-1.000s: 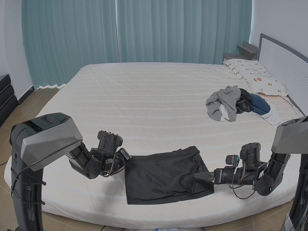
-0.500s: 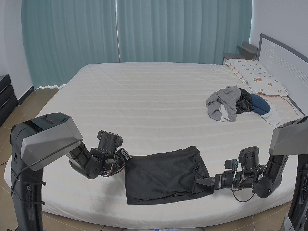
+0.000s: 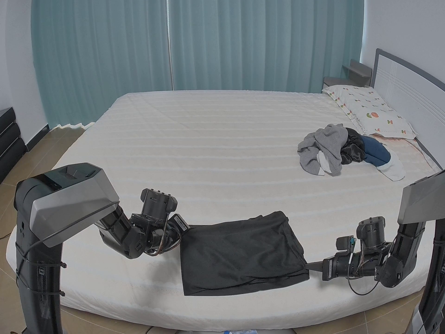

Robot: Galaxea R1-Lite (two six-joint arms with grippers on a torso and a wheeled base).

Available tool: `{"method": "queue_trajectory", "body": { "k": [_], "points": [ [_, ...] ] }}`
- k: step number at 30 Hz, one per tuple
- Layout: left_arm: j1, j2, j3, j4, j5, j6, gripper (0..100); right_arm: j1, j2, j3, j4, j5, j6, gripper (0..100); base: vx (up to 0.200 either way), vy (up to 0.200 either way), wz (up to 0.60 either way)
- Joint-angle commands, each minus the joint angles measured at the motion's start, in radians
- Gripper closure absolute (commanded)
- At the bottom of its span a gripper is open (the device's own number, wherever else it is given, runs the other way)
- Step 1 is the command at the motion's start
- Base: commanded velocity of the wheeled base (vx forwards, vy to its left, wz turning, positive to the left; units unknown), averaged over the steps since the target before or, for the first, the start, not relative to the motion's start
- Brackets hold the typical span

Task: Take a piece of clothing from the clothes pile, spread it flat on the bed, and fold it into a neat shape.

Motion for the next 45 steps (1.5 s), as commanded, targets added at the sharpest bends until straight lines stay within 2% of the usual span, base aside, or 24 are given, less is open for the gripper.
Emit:
{"method": "queue_trajectory", "body": {
  "k": [1, 4, 14, 24, 25, 28, 31, 35, 36, 37, 38, 39, 40, 42, 45],
  "points": [
    [0.0, 0.0, 0.0, -0.001, 0.0, 0.0, 100, -0.007, -0.017, 0.023, 0.0, 0.002, -0.006, 100, 0.0, 0.0, 0.0],
    [0.0, 0.0, 0.0, -0.001, 0.0, 0.0, 100, -0.009, -0.012, 0.055, 0.0, 0.009, -0.066, 100, 0.0, 0.0, 0.0],
    [0.0, 0.0, 0.0, -0.001, 0.0, 0.0, 100, -0.019, -0.005, 0.092, 0.009, 0.009, -0.14, 100, 0.0, 0.0, 0.0],
    [0.0, 0.0, 0.0, 0.001, 0.0, 0.001, 100, -0.022, 0.017, 0.08, 0.014, 0.005, -0.158, 100, 0.0, 0.0, 0.0],
    [0.0, 0.0, 0.0, 0.001, -0.001, 0.003, 100, -0.024, 0.022, 0.072, 0.011, 0.005, -0.158, 0, 0.0, 0.0, 0.0],
    [0.0, 0.0, 0.0, 0.001, -0.001, 0.003, 100, -0.022, 0.012, 0.044, 0.007, 0.011, -0.146, 0, 0.0, 0.0, 0.0],
    [0.0, 0.0, 0.0, 0.001, -0.001, 0.003, 100, -0.025, -0.014, 0.006, 0.007, 0.012, -0.092, 0, 0.0, 0.0, 0.0],
    [-0.002, 0.0, 0.0, 0.001, -0.001, 0.003, 100, -0.018, -0.044, -0.085, 0.015, 0.012, 0.06, 0, 0.0, 0.0, 0.0],
    [-0.002, 0.0, 0.0, 0.001, -0.001, 0.003, 100, -0.016, -0.044, -0.094, 0.015, 0.012, 0.073, 0, 0.0, 0.0, 0.0],
    [-0.002, 0.0, 0.0, 0.001, -0.001, 0.003, 100, -0.01, -0.032, -0.152, 0.017, 0.012, 0.141, 0, 0.0, 0.0, 0.0],
    [-0.002, 0.0, 0.0, 0.001, -0.001, 0.003, 100, -0.01, -0.029, -0.163, 0.017, 0.012, 0.152, 0, 0.0, 0.0, 0.0],
    [-0.002, 0.0, 0.0, 0.001, -0.001, 0.003, 100, 0.004, 0.006, -0.22, 0.02, 0.012, 0.212, 0, 0.0, 0.0, 0.0],
    [-0.002, 0.0, 0.0, 0.001, -0.001, 0.003, 100, 0.005, 0.014, -0.229, 0.02, 0.012, 0.221, 0, 0.0, 0.0, 0.0],
    [-0.002, 0.0, 0.0, 0.001, -0.001, 0.003, 100, 0.027, 0.095, -0.348, 0.021, 0.009, 0.308, 0, 0.0, 0.0, 0.0],
    [-0.002, 0.0, 0.0, 0.001, -0.001, 0.003, 100, 0.036, 0.149, -0.427, 0.026, 0.003, 0.337, 0, 0.0, 0.0, 0.0]
  ]
}}
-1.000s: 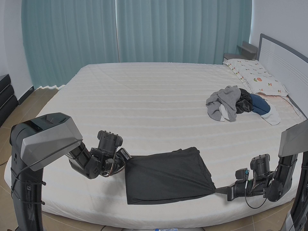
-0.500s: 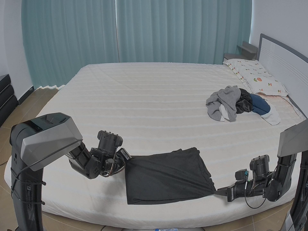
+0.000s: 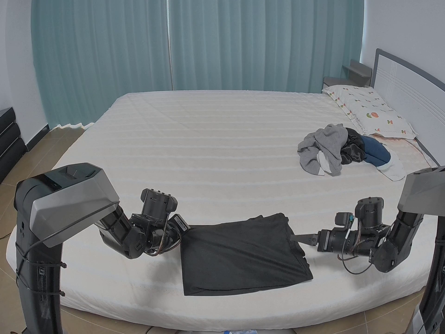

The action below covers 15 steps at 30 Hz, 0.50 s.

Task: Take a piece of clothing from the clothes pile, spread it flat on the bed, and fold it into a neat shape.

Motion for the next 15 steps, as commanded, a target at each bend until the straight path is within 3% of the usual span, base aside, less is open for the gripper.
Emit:
{"method": "queue_trajectory", "body": {
  "k": [1, 8, 15],
  "points": [
    [0.0, 0.0, 0.0, 0.0, 0.0, -0.001, 100, 0.035, 0.157, -0.198, 0.012, -0.007, 0.094, 0, 0.0, 0.0, 0.0],
    [0.0, 0.0, 0.0, 0.0, 0.0, -0.001, 100, 0.043, 0.263, -0.325, 0.003, -0.045, 0.149, 0, 0.0, 0.0, 0.0],
    [0.0, 0.0, 0.0, 0.0, 0.0, -0.004, 100, 0.042, 0.278, -0.385, -0.005, -0.042, 0.186, 0, 0.0, 0.0, 0.0]
  ]
}}
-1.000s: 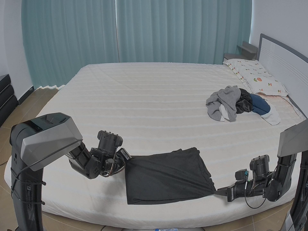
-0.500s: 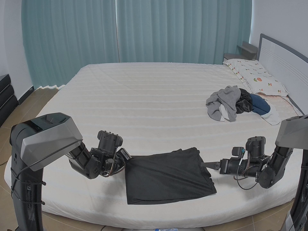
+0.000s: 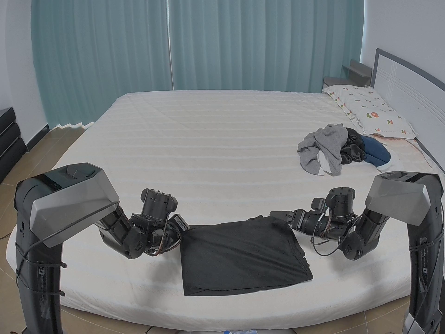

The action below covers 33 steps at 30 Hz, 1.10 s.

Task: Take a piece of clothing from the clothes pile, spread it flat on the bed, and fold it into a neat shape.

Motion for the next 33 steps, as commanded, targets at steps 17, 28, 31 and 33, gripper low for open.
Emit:
{"method": "queue_trajectory", "body": {
  "k": [17, 28, 31, 33],
  "points": [
    [-0.001, 0.0, -0.002, 0.0, 0.0, -0.001, 100, -0.004, 0.068, -0.074, -0.001, -0.024, 0.006, 100, 0.0, 0.0, 0.0],
    [0.002, -0.002, 0.0, -0.002, -0.001, -0.004, 100, -0.047, 0.068, -0.068, -0.014, -0.027, -0.001, 100, 0.0, 0.0, 0.0],
    [0.002, -0.002, 0.0, -0.002, -0.001, -0.004, 100, -0.045, 0.071, -0.065, -0.014, -0.027, -0.003, 100, 0.0, 0.0, 0.0],
    [0.002, -0.002, 0.0, -0.002, -0.001, -0.004, 100, -0.042, 0.071, -0.064, -0.016, -0.027, -0.003, 100, 0.0, 0.0, 0.0]
  ]
}}
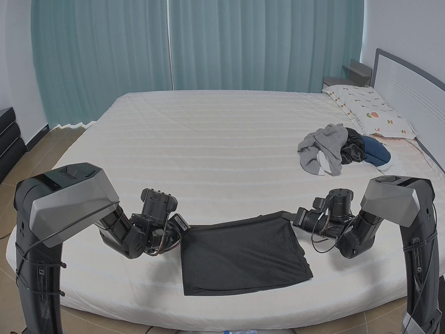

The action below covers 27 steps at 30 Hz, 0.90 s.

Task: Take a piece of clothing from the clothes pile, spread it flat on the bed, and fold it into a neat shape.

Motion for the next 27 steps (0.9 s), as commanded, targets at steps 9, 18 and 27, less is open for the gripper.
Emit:
{"method": "queue_trajectory", "body": {
  "k": [9, 18, 27],
  "points": [
    [0.002, -0.005, 0.0, 0.0, 0.007, -0.003, 0, 0.002, -0.002, -0.002, -0.001, 0.0, 0.003, 100, 0.0, 0.0, 0.0],
    [0.022, -0.033, 0.029, -0.034, 0.005, -0.026, 0, -0.004, 0.0, -0.008, -0.001, -0.011, 0.005, 100, 0.0, 0.0, 0.0],
    [0.02, -0.036, 0.077, -0.118, 0.005, -0.022, 0, -0.023, 0.001, -0.014, 0.0, -0.011, 0.006, 100, 0.0, 0.0, 0.0]
  ]
}}
